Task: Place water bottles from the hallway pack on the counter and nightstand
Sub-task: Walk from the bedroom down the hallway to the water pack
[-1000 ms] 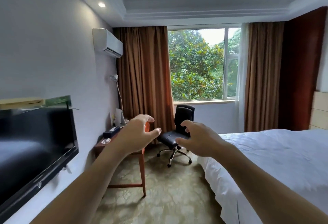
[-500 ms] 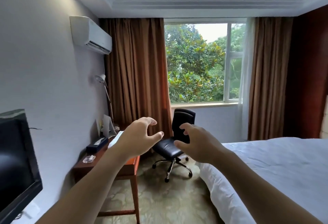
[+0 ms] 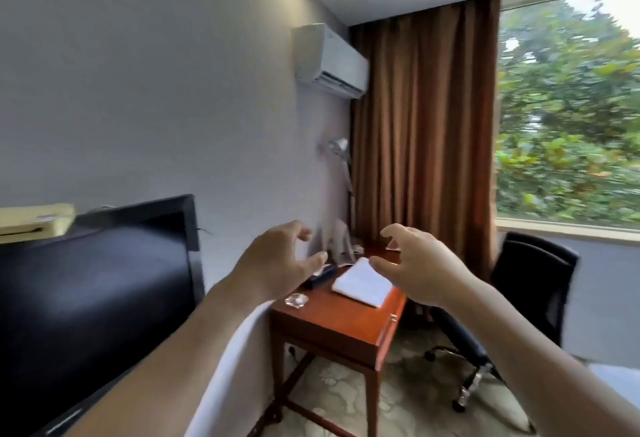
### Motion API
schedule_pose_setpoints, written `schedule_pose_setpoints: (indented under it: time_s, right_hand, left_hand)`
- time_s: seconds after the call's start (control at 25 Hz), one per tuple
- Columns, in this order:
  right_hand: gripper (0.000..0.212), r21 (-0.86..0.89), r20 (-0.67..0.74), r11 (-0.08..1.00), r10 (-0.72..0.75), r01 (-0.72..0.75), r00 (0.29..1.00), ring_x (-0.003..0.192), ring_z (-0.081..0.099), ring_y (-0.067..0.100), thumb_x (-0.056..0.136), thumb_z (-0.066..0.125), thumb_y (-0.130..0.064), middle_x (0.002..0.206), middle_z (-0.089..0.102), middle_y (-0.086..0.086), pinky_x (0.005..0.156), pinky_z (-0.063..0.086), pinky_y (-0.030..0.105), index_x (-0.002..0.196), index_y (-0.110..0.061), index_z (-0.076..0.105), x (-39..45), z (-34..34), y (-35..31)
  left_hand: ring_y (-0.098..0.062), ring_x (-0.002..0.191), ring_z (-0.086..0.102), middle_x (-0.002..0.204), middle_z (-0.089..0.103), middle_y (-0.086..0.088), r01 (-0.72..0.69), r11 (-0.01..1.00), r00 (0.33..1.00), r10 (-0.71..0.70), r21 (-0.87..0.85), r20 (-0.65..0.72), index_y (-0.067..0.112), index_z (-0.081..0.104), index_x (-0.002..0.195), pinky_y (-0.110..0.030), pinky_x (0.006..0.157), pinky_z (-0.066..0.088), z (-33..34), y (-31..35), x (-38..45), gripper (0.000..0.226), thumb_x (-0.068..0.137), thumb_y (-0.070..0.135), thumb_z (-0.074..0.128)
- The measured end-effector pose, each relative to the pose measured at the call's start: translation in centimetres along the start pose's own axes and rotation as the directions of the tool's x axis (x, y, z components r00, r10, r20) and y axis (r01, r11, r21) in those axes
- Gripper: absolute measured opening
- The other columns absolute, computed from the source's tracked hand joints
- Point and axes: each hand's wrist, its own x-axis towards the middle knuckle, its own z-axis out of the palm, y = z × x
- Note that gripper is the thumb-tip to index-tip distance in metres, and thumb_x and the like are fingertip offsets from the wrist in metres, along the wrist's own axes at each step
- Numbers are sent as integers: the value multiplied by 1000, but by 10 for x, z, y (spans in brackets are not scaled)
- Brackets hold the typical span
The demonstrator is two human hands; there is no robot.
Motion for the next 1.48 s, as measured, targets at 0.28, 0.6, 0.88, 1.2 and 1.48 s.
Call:
schedule_pose_setpoints:
  time_s: [0.28,0.6,0.88,1.2,1.48]
  right_hand:
    - [52,299,189,888,-414,349,890,102,60,23,88,58,-50,108,63,0,86,47,35,129,-18,52,64,138,-153]
    - [55,604,141,467,-860,645,490,93,56,13,89,58,-53,115,59,-5,78,48,28,135,-22,48,-14,213,-418]
    - [53,822,-89,-62,-996,566,19,96,55,15,89,58,-51,115,59,-3,79,44,30,130,-20,50,-159,194,-591]
    - [53,818,-430,-550,-779,169,-456,104,58,17,90,58,-50,118,58,-4,87,48,33,134,-22,48,-315,112,-611]
    - [59,744,-544,-668,-624,22,-562,113,57,16,91,56,-52,128,58,-3,88,47,30,141,-22,46,-407,67,-620]
  left_hand:
    - [-17,113,60,120,64,6,465,852,881,-417,243,-222,23,62,120,-34,95,49,-97,-138,-89,46,83,50,68]
    - [-10,110,57,115,61,16,813,523,567,-610,256,-554,27,59,118,-33,92,50,-226,-205,-286,45,82,55,62]
    - [-13,117,58,124,64,10,996,-50,34,-544,73,-838,24,56,128,-32,99,45,-307,-106,-476,64,76,61,65]
    - [-10,113,58,122,63,10,835,-493,-373,-184,-243,-909,24,54,129,-30,94,47,-258,78,-533,63,81,64,60]
    - [-6,109,53,127,59,12,704,-610,-484,-39,-363,-874,26,50,133,-25,91,45,-252,153,-593,62,84,63,58]
